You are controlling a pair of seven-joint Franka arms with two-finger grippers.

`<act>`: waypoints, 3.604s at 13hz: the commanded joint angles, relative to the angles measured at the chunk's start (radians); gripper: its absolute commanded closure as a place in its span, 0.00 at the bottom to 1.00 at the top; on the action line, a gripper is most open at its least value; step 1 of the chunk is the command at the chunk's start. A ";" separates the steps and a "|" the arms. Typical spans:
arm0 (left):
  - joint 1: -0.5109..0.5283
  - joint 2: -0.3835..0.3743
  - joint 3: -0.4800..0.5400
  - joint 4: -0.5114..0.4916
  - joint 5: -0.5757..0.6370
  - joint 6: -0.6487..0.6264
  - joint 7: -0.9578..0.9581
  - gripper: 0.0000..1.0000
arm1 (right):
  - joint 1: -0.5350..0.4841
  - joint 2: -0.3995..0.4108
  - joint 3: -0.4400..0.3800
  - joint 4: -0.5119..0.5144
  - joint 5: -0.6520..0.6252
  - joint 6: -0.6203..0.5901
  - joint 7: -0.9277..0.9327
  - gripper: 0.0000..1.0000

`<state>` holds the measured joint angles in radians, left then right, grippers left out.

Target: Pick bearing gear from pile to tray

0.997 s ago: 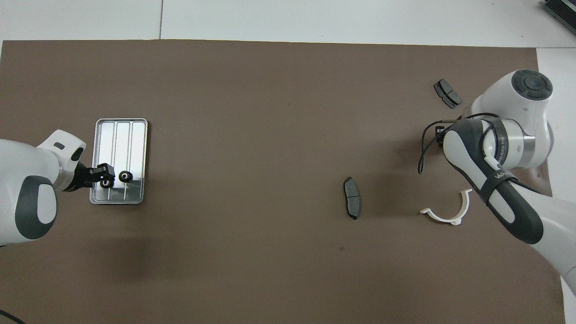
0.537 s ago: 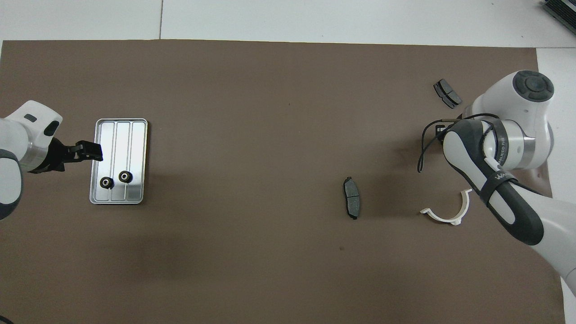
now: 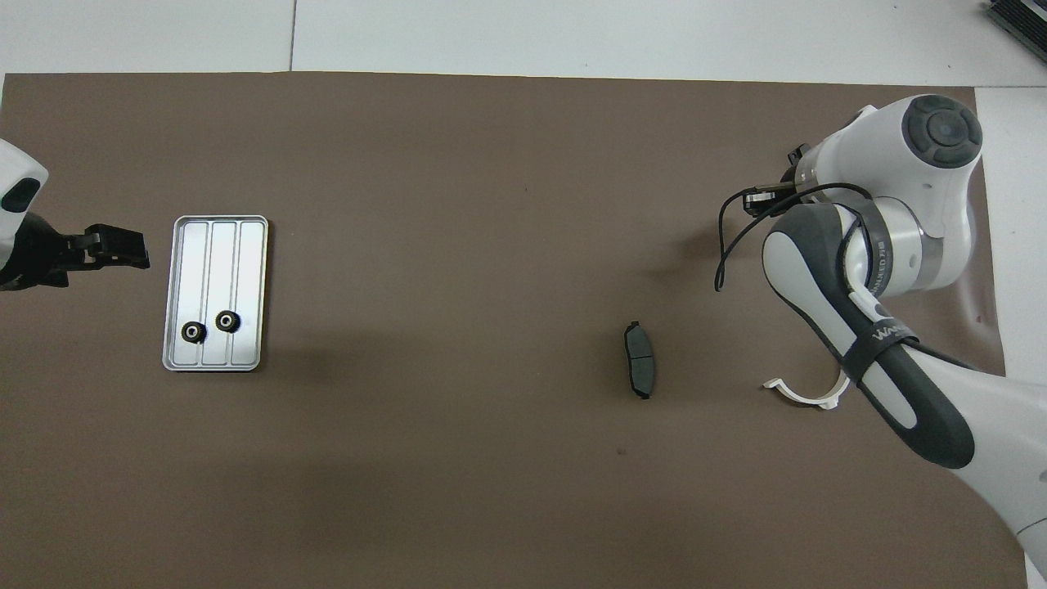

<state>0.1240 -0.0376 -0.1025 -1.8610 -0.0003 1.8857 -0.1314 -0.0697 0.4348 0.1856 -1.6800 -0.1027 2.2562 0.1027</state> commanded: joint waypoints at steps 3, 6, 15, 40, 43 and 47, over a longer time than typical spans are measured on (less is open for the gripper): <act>-0.010 0.010 -0.077 0.153 0.000 -0.192 0.038 0.00 | 0.132 0.030 0.063 0.031 0.008 0.173 0.066 1.00; -0.037 0.012 -0.092 0.145 -0.003 -0.162 0.038 0.00 | 0.278 0.074 0.063 0.106 0.008 0.221 0.096 1.00; -0.034 0.008 -0.091 0.102 -0.004 -0.091 0.035 0.00 | 0.597 0.306 0.020 0.283 -0.014 0.404 0.428 0.96; -0.391 0.501 -0.089 0.073 0.201 0.467 -0.821 0.41 | 0.052 -0.117 0.009 0.382 0.120 -0.458 0.105 0.44; -0.406 0.493 -0.089 0.033 0.201 0.478 -0.827 0.54 | -0.031 -0.174 0.008 0.381 0.129 -0.587 0.025 0.44; -0.412 0.490 -0.091 0.029 0.200 0.480 -0.837 0.54 | 0.036 -0.266 -0.124 0.307 0.135 -0.672 -0.015 0.44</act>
<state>-0.2723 0.4656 -0.2064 -1.8120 0.1753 2.3441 -0.9383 -0.0785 0.2313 0.1339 -1.2883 0.0066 1.5918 0.1266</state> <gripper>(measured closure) 0.537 0.427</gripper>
